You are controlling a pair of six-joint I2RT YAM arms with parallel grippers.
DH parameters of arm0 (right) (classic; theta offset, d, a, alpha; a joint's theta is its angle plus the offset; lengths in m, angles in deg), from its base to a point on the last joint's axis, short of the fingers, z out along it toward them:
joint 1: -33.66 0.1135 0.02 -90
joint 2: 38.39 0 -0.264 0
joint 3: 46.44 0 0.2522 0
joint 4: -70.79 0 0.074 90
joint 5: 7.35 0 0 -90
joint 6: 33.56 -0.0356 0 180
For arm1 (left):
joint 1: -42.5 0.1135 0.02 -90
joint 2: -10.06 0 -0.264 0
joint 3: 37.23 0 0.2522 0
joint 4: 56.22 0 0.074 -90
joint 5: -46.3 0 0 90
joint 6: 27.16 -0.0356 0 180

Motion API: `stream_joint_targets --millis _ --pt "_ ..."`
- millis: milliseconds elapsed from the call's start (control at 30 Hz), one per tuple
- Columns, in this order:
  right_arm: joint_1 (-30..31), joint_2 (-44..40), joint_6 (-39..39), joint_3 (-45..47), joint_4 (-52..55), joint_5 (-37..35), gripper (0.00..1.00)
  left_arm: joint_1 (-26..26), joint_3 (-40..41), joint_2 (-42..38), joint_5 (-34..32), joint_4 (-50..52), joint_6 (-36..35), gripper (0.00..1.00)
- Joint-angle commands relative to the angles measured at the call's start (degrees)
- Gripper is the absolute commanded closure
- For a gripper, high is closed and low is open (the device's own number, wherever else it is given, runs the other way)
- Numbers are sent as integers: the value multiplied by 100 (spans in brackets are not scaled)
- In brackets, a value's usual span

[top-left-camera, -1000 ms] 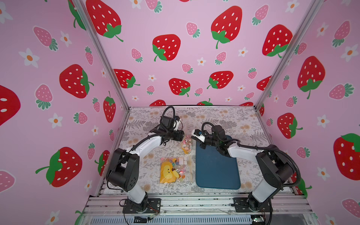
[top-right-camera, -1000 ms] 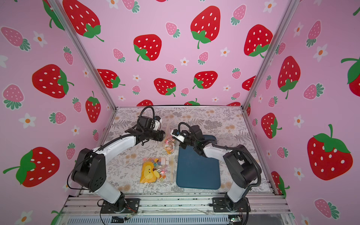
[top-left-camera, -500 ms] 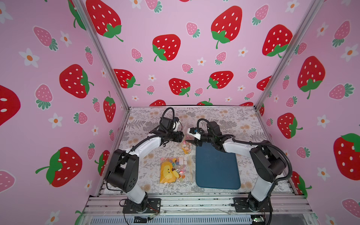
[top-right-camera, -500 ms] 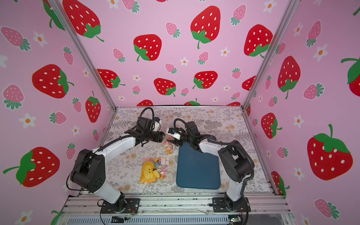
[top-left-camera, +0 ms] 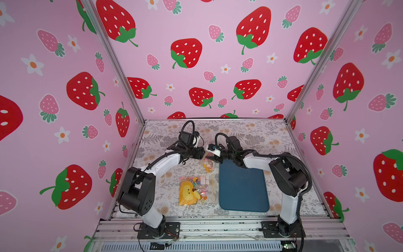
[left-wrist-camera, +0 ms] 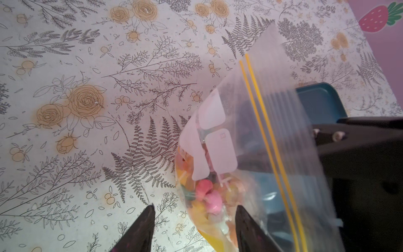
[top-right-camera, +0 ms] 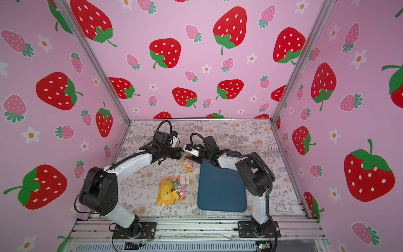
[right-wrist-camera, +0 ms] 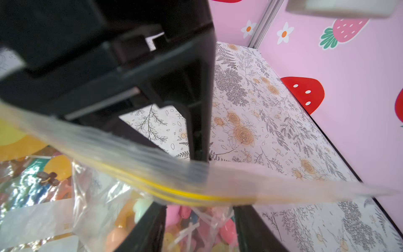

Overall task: Pour candies out of the ziploc bag
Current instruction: Open the ziploc bag at the center of the board.

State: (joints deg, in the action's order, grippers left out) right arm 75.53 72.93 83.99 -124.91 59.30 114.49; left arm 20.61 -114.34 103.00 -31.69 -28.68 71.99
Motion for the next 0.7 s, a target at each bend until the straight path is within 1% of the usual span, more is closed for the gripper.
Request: stream_joint_targets --millis 0,67,200,233,367,567,667 --pt "54 91 141 -111 -110 -72 63 18 -46 -71 -54 5 21 39" --pt "59 106 120 -103 -150 -72 73 18 -41 -66 -51 2 39 39" --pt "72 94 75 -77 -198 -64 96 18 -28 -66 -59 -7 60 39" --pt "67 84 75 -56 -223 -71 100 18 -20 -66 -68 -7 61 39" --pt "67 -54 49 101 -330 -142 100 18 3 -104 -139 -11 61 39" --pt "33 -579 17 581 -453 -152 100 53 0 -256 -212 -6 39 39" --pt "-45 -864 -115 866 -533 -72 100 105 54 -355 -3 -41 -84 39"
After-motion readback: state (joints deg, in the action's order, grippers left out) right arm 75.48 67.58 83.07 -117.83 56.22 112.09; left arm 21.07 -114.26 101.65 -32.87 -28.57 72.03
